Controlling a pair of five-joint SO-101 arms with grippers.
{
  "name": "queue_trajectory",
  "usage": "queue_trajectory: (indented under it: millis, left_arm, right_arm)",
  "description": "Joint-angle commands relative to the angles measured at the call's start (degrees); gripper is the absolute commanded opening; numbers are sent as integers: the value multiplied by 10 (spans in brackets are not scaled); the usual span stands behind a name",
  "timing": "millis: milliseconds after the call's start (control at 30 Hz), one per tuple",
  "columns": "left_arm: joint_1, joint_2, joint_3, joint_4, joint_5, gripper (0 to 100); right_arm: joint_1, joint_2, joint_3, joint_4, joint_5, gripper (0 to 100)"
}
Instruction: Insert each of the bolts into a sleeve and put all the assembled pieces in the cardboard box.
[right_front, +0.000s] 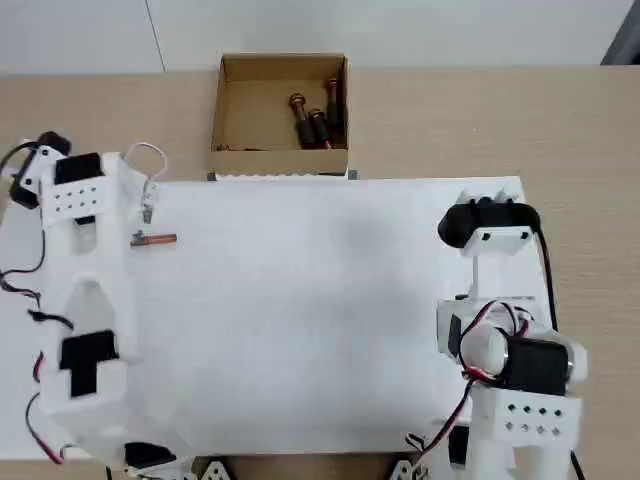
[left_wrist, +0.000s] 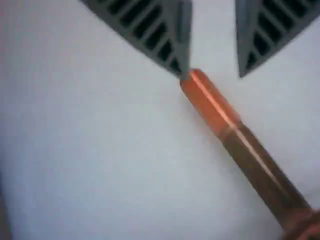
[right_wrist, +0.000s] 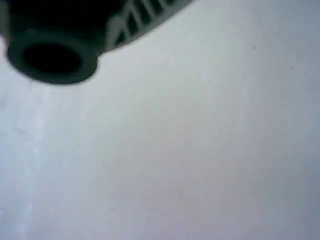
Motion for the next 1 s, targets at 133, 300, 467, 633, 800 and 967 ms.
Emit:
queue_trajectory:
  millis: [133, 300, 467, 633, 800, 967]
  left_arm:
    - [-22, 81, -102, 31, 4, 93]
    - [-39, 126, -131, 31, 4, 93]
    - [-61, 147, -137, 31, 3, 93]
    - [-59, 150, -134, 30, 3, 93]
    - [-58, 170, -134, 23, 2, 93]
    - [-59, 222, -137, 25, 2, 93]
  right_arm:
    - [4, -6, 3, -20, 6, 4]
    - [4, -4, 3, -27, 7, 4]
    - [4, -4, 3, -27, 7, 4]
    - [4, -3, 3, -28, 7, 4]
    - [4, -3, 3, -28, 7, 4]
    - [4, -3, 3, -28, 7, 4]
